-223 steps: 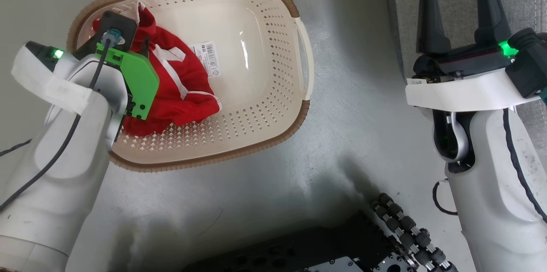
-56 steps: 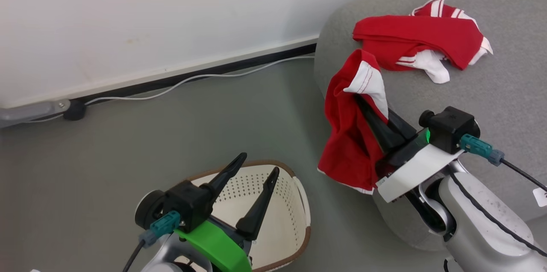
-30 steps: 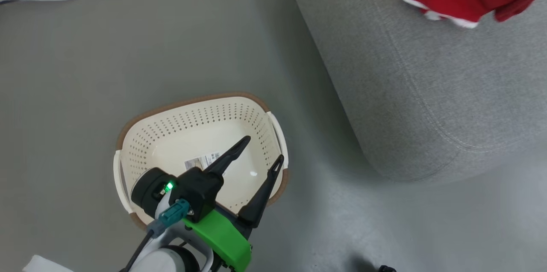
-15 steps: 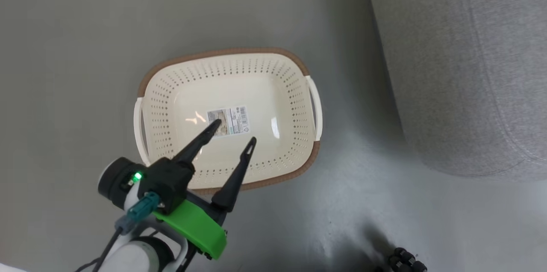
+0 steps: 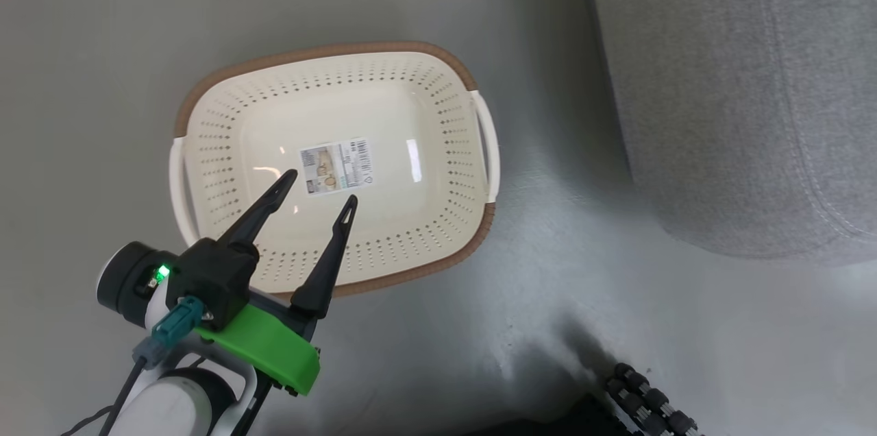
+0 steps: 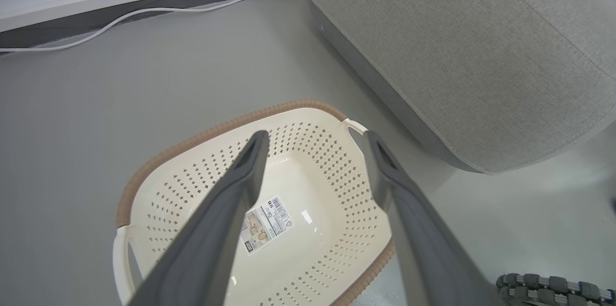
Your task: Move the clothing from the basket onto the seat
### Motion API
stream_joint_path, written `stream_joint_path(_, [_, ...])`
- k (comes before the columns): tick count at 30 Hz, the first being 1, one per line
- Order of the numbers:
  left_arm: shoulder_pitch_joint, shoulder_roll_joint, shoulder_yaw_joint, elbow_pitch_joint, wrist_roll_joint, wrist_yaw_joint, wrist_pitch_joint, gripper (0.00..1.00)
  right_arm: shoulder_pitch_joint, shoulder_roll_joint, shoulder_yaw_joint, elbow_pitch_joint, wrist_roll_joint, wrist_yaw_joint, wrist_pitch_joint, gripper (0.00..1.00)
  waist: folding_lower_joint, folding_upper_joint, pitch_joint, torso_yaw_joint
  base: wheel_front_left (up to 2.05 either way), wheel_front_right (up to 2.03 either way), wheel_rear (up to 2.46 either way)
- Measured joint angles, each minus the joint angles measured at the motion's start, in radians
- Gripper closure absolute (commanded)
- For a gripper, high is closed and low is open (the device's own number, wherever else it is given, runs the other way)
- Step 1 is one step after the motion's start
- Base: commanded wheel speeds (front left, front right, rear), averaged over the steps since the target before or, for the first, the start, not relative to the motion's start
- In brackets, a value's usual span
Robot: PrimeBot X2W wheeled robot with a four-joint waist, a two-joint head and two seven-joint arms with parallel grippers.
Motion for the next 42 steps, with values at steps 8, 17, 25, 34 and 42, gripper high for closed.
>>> stream_joint_path(8, [0.0,0.001,-0.001,0.021,-0.001,-0.001,-0.011,0.0,-0.025,0.061,0.023,0.057,-0.026,-0.009,-0.009,0.0,0.0,0.0,-0.012,-0.057,0.0,0.0,0.0])
stream_joint_path(17, [0.0,-0.049,0.027,0.085,-0.035,0.01,-0.042,0.0,-0.001,0.144,0.004,0.048,-0.004,-0.017,-0.06,0.0,-0.0001,0.0,-0.101,-0.098,0.0,0.0,0.0])
stream_joint_path(25, [0.011,-0.119,0.093,0.168,-0.107,0.036,-0.106,0.0,0.169,0.161,-0.034,-0.04,0.045,-0.013,-0.099,0.0,-0.0001,0.0,-0.208,-0.113,0.0,0.0,0.0])
stream_joint_path(34, [0.073,-0.175,0.158,0.277,-0.15,0.052,-0.198,0.0,0.442,0.203,-0.033,-0.092,0.06,0.008,-0.1,0.0,-0.0001,0.0,-0.322,-0.059,0.0,0.0,0.0])
stream_joint_path(42, [0.136,-0.22,0.208,0.376,-0.177,0.053,-0.285,0.0,0.589,0.284,-0.017,-0.227,0.054,0.03,-0.1,0.0,-0.0001,0.0,-0.43,0.048,0.0,0.0,0.0])
